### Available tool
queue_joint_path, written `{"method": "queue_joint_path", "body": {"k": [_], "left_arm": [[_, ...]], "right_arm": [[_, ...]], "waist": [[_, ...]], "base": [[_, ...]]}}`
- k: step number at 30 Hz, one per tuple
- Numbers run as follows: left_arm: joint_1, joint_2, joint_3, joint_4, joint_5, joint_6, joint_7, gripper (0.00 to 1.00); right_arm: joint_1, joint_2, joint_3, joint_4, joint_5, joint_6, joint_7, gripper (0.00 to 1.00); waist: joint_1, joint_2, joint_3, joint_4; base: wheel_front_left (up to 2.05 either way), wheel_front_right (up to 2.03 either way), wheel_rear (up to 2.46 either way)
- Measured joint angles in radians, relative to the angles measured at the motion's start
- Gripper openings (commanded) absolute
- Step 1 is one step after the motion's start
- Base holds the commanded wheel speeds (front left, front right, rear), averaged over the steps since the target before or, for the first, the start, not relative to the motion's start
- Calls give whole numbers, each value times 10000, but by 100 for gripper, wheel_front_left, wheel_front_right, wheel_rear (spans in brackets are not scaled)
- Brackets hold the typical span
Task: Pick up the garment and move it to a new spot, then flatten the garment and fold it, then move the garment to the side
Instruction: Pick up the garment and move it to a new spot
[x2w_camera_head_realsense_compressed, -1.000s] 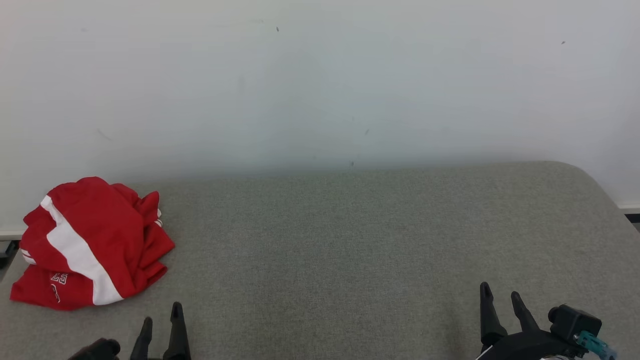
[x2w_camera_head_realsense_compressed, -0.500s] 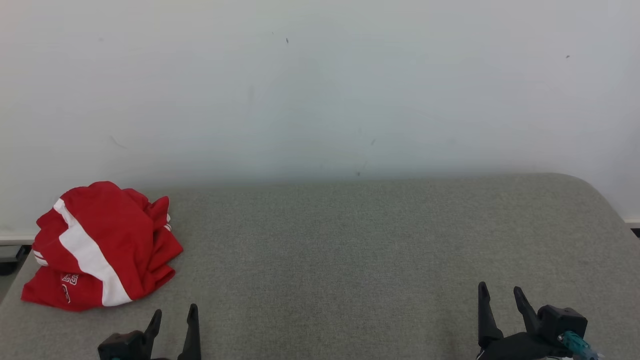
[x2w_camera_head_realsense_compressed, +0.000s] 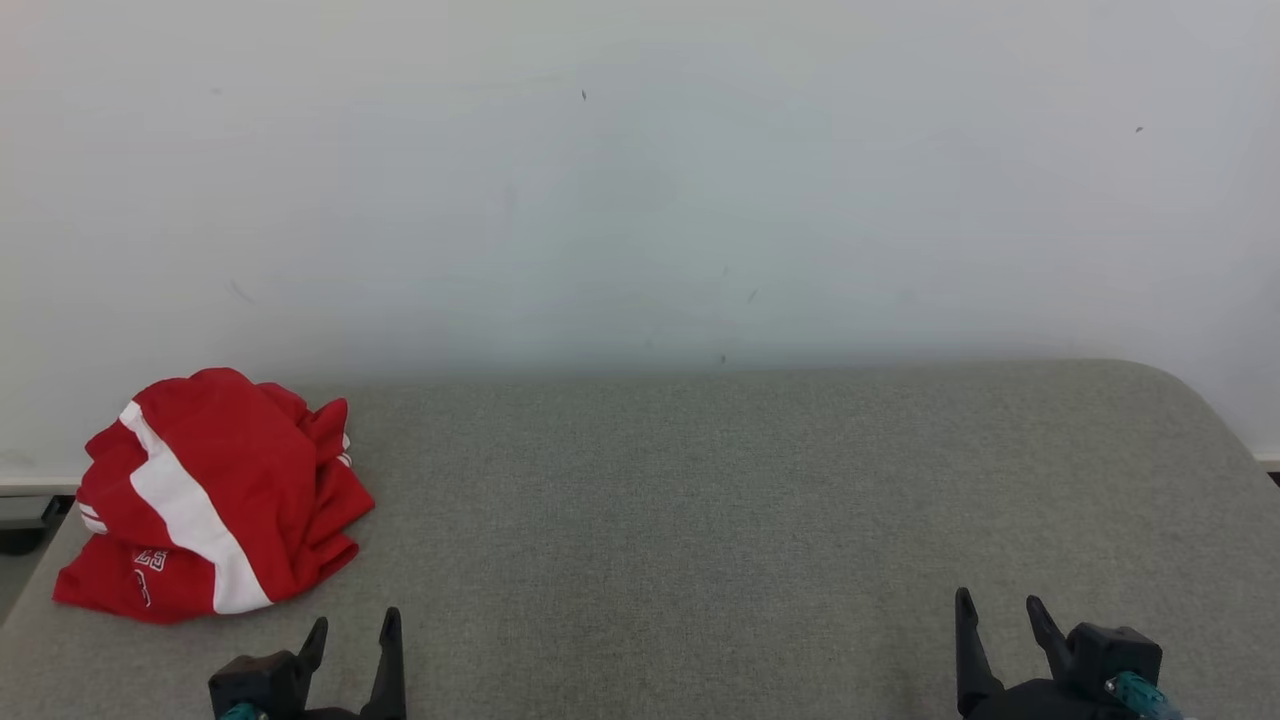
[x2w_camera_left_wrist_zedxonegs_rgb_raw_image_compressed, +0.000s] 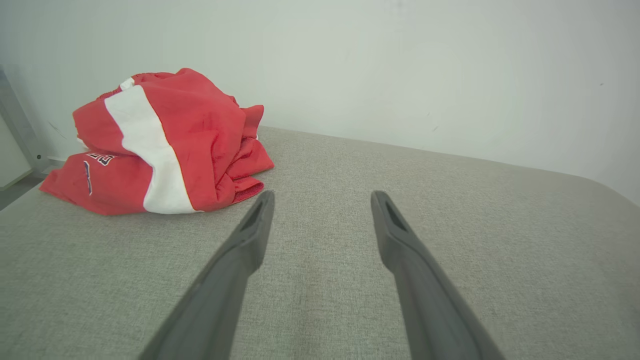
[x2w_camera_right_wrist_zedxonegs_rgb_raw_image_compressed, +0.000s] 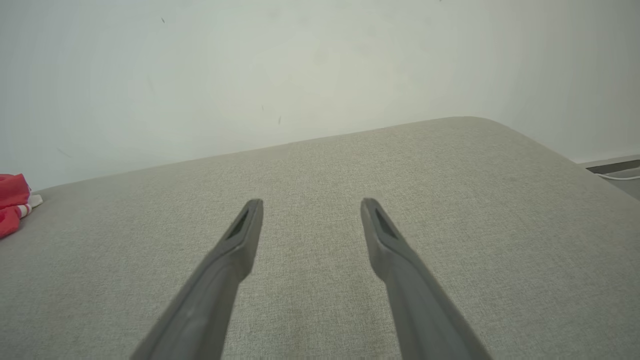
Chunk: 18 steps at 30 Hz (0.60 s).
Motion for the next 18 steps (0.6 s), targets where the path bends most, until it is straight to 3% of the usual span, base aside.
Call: {"method": "queue_joint_path", "body": {"k": [10,18], "left_arm": [[-280,-111,65,-58,92,142,217,100],[-279,-19,527,-165,146,270,328,100]], "right_arm": [[280,19,-134,-176,6,0,211,100],[-43,36,715,-228,447,0,295,100]], "waist": [[1,0,79,645],[1,0,171,1663]], "base": [[0,0,0],[0,0,0]]}}
